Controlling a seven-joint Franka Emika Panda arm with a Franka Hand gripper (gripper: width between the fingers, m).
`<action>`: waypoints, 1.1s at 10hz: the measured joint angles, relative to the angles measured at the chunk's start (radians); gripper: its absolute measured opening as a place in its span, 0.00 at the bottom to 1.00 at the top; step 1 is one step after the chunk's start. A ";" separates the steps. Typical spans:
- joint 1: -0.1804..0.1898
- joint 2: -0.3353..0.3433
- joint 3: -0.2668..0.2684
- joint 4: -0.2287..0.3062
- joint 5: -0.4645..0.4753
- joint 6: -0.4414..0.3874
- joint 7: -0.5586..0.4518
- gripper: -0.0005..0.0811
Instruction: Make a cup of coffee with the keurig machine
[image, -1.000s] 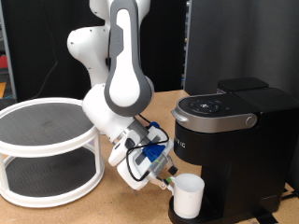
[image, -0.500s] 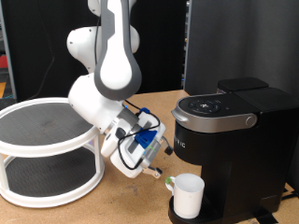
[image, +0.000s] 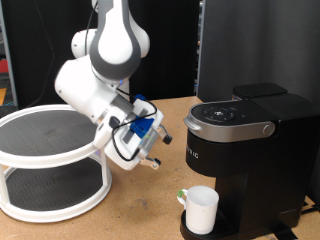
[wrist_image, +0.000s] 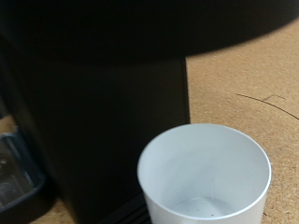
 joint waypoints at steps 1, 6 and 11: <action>-0.016 -0.035 -0.013 -0.012 -0.064 -0.021 0.031 1.00; -0.048 -0.112 -0.045 -0.037 -0.130 -0.121 0.074 1.00; -0.067 -0.253 -0.069 -0.014 -0.134 -0.265 0.187 1.00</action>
